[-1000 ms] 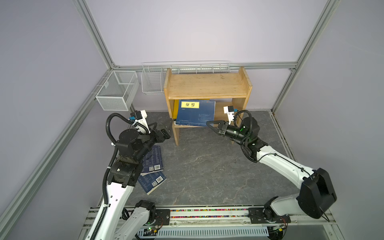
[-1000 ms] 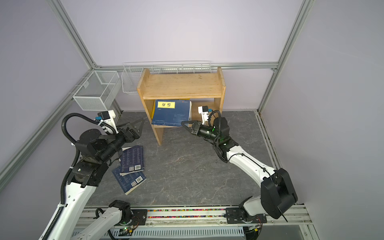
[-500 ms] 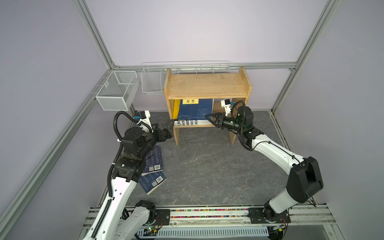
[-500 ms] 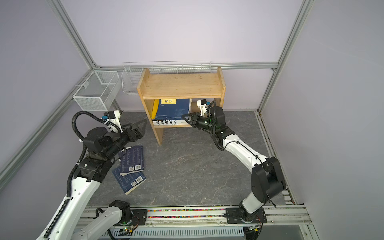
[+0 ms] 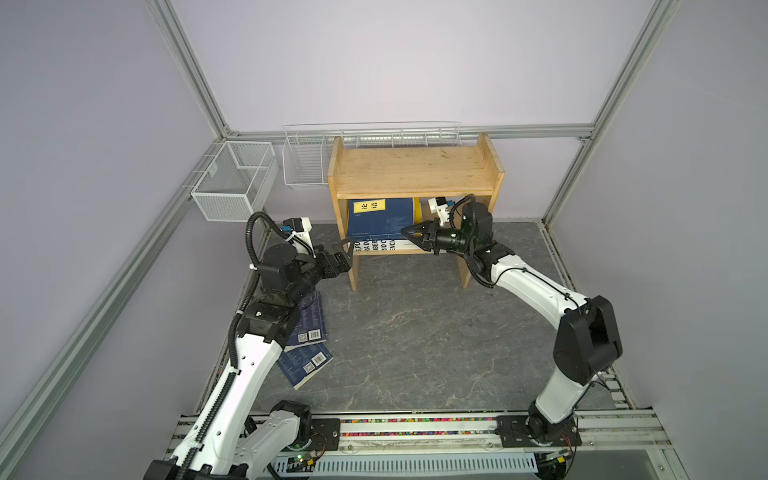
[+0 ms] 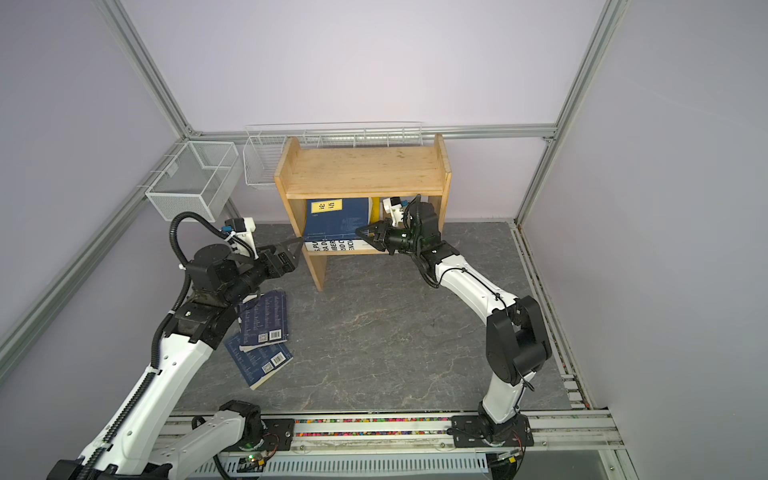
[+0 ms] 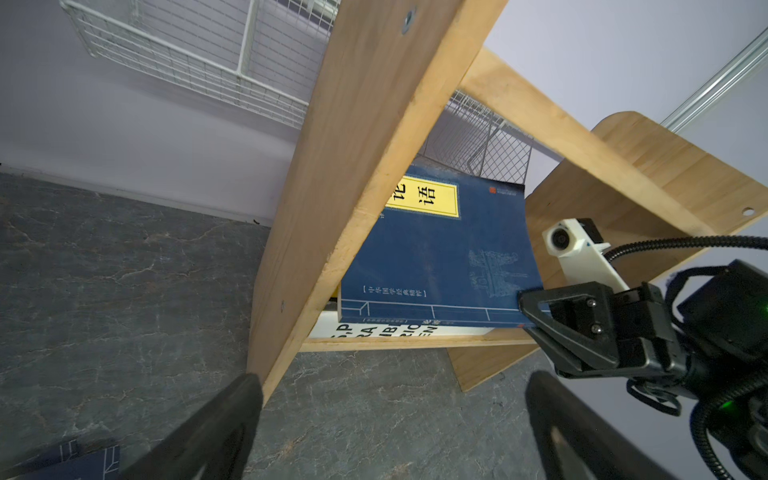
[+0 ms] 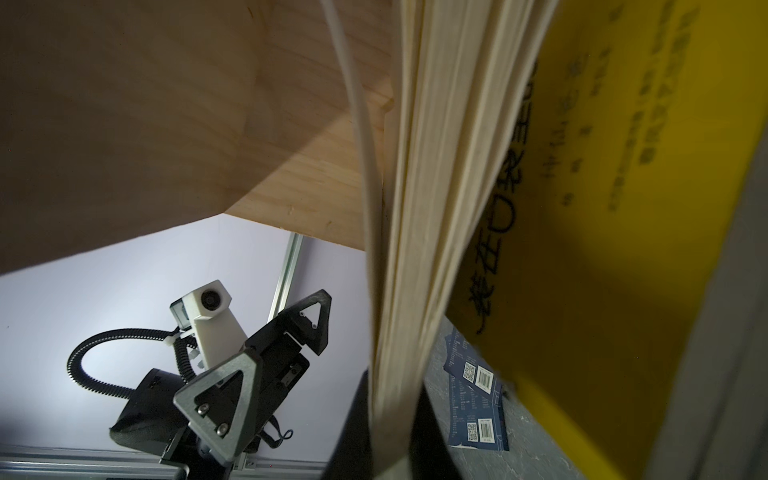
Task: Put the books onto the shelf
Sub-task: 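Push the dark blue book deeper into the lower shelf with both grippers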
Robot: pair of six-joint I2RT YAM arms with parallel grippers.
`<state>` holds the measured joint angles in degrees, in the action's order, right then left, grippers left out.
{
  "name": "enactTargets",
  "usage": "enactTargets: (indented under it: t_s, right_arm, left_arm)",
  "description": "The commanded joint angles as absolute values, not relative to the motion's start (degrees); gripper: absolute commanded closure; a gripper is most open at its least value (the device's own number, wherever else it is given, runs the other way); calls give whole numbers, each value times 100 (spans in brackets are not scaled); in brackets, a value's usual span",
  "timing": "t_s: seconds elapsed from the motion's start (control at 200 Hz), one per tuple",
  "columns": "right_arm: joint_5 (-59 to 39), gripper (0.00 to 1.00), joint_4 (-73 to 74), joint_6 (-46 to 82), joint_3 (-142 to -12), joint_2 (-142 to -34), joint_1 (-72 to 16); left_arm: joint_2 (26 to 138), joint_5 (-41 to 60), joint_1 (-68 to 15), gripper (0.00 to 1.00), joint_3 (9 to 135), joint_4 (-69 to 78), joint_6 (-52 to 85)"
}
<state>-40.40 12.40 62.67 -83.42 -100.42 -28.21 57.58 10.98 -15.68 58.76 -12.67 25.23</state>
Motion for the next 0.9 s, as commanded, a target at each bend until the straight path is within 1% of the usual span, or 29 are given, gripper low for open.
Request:
enactTargets:
  t_s: [0.0,0.175,0.41,0.73,0.895]
  right_arm:
    - [-4208,92,1013,6075,-8699,-10104,-2749]
    - [-4474,92,704,5937,-9047,-10412,-2733]
    - [-4217,92,483,5651,-9219,-10322,-2611]
    - [-4132,92,872,5757,-9273,-10321,-2565]
    - [-4226,92,1396,6059,-9274,-10382,-2547]
  left_arm:
    - [5909,1334,-1532,1,6028,-978,2508]
    - [6047,1350,-1499,1,5993,-940,2489]
    - [6250,1355,-1406,1,6052,-820,2517]
    - [6555,1597,-1145,1,6168,-525,2694]
    - [6633,1672,-1094,1,6248,-531,2681]
